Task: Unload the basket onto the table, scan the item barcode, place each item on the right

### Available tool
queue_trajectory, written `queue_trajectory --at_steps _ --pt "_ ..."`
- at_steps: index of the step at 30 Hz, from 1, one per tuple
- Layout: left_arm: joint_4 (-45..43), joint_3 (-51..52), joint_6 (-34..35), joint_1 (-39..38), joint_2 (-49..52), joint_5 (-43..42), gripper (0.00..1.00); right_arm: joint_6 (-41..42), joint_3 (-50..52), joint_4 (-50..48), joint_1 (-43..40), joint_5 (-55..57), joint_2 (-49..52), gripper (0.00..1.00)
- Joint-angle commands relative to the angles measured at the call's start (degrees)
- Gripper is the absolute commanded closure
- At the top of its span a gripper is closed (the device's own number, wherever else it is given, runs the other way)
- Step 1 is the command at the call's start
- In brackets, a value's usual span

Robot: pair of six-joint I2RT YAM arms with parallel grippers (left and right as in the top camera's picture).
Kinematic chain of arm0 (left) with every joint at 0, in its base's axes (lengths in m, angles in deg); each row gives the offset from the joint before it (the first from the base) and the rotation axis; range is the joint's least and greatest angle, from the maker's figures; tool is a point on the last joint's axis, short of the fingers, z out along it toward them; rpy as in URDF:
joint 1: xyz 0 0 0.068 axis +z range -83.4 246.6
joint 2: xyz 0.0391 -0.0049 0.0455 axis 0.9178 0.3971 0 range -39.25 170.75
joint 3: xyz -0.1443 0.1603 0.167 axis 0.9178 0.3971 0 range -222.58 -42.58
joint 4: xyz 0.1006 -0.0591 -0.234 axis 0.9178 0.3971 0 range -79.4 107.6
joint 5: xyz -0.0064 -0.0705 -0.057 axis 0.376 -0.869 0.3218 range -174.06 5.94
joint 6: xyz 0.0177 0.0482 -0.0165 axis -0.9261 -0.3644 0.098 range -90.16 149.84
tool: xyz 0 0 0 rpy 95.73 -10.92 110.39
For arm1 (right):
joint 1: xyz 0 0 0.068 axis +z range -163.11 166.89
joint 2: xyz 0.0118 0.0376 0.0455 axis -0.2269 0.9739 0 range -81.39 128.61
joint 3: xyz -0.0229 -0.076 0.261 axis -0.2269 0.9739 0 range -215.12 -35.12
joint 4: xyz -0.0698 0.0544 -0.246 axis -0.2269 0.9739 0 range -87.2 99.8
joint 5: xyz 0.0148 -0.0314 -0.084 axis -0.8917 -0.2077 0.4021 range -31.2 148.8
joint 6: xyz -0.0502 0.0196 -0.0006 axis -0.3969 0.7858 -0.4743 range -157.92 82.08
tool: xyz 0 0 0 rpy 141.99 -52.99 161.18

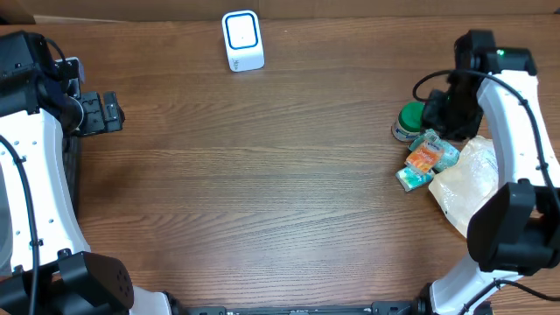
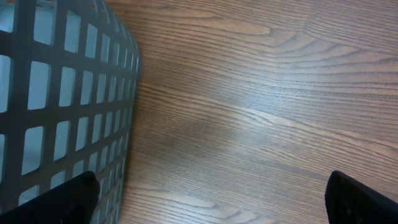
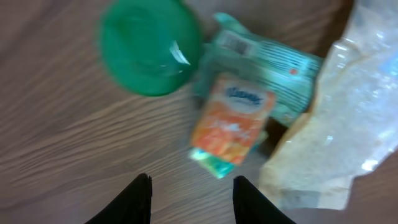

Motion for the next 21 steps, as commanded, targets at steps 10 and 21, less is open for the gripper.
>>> queue_trajectory --at_steps 10,21 --pt "-0.2 -0.6 -1.3 -0.1 -0.3 0.5 0.00 -2.8 -6.7 6.4 0.2 -9.9 -29.7 0.53" --pt "-0.2 -0.6 -1.3 -0.1 -0.3 0.5 0.01 -2.8 -6.7 13.0 0.2 -10.2 -46.7 0.00"
